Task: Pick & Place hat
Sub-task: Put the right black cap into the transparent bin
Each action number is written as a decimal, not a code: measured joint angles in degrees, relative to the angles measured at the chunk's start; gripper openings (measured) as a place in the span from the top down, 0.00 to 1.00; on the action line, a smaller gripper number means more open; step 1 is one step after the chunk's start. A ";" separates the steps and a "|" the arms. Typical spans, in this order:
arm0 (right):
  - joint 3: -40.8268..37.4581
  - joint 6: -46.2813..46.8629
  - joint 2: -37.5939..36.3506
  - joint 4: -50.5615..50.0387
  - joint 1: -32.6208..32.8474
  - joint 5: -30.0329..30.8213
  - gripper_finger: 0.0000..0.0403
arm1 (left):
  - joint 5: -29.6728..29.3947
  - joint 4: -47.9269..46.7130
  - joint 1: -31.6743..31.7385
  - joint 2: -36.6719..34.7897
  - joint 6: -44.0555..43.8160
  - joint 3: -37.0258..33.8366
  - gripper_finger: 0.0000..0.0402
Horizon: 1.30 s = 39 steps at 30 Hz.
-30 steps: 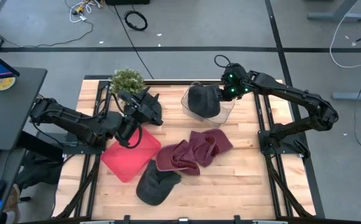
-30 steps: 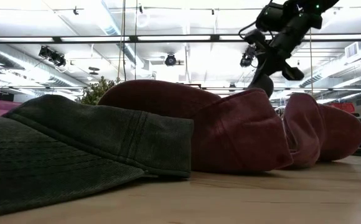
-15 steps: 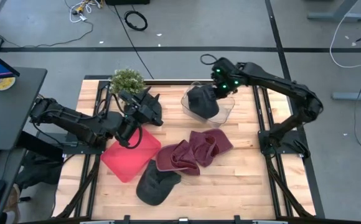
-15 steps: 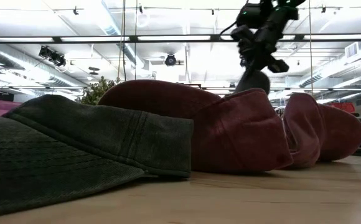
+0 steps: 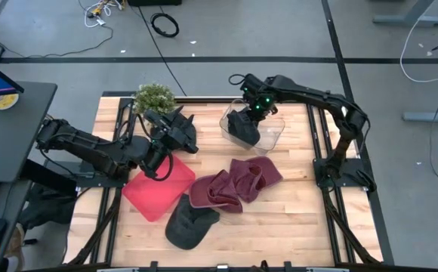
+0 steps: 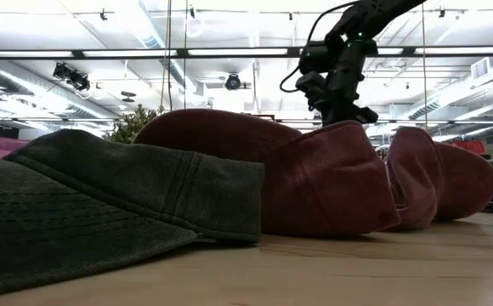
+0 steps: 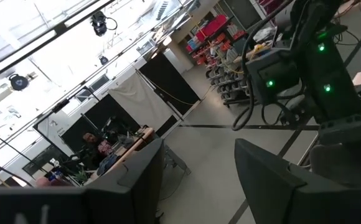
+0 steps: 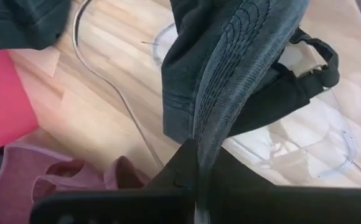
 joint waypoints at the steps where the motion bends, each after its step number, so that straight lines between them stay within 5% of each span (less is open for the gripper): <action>1: 0.00 0.02 0.02 0.14 0.00 0.00 0.96 | 0.00 0.01 0.00 0.00 -0.01 0.00 0.50; 9: 0.00 -0.59 0.02 4.07 0.02 -0.78 0.90 | 0.04 0.03 0.43 -0.01 0.01 0.00 0.50; 19: 0.00 1.13 0.02 9.23 0.02 -7.56 0.47 | 0.45 -2.87 1.14 0.00 -4.39 0.00 0.50; 24: 0.00 4.26 -0.65 13.86 0.07 -11.39 0.34 | 0.46 -5.06 1.14 0.00 -4.47 0.00 0.50; 39: 0.00 4.40 -1.94 13.33 -0.31 -3.58 0.38 | 0.46 -5.13 1.14 0.00 -4.49 0.00 0.50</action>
